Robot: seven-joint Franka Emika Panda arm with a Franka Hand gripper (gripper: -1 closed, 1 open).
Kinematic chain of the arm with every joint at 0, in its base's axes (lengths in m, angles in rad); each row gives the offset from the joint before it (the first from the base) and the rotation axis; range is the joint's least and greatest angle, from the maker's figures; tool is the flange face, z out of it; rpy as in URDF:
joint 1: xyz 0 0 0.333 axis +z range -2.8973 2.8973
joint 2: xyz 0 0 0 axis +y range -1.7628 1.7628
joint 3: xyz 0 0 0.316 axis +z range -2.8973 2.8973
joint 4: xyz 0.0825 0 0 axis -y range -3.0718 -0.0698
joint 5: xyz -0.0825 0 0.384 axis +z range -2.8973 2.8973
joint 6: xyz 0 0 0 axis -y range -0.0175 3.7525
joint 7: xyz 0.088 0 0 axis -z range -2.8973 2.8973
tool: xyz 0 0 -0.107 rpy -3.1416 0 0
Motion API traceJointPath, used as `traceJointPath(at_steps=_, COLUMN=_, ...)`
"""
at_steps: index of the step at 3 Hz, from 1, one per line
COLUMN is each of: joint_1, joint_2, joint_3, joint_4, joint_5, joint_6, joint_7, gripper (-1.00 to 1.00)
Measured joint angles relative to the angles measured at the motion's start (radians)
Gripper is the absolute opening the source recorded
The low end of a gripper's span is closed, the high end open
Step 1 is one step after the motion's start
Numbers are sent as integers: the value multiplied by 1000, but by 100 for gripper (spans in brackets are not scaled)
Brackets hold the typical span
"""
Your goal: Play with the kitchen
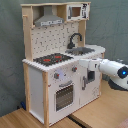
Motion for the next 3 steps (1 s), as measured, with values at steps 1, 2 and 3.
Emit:
traceJointPath(at_steps=1, joint_1=21, joint_2=0, joint_3=-46, joint_4=52, joint_5=0, joint_6=-104, joint_7=2, gripper=100)
traceJointPath(at_steps=2, joint_1=21, joint_2=3, joint_3=-84, joint_4=111, joint_5=1, joint_6=-201, joint_7=12, gripper=100)
traceJointPath(at_steps=3, joint_1=2, joint_2=20, joint_3=-115, joint_4=163, joint_5=3, joint_6=-281, joint_7=47, gripper=100)
